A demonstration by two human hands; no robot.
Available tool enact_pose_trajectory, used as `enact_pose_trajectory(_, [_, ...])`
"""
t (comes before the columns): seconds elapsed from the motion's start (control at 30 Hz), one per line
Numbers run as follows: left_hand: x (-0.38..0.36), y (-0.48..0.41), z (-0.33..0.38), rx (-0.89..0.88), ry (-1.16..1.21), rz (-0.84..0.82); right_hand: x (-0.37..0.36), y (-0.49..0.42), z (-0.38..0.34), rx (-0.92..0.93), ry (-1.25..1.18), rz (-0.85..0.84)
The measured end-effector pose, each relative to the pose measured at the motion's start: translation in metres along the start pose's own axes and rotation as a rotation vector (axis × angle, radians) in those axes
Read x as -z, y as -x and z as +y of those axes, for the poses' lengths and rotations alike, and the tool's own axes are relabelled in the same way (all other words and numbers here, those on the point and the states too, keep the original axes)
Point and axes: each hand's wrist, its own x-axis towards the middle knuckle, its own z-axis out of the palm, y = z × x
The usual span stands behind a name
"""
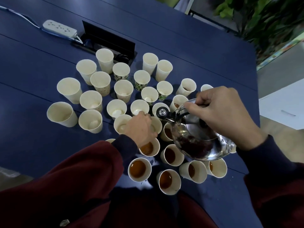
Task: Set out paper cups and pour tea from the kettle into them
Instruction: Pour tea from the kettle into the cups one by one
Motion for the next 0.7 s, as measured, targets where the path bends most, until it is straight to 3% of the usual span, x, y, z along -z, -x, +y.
enact_pose_trajectory(0.7, [-0.002,-0.022,-0.012,0.075,-0.052,-0.011,0.005,0.006,0.004,-0.078,0.069,-0.016])
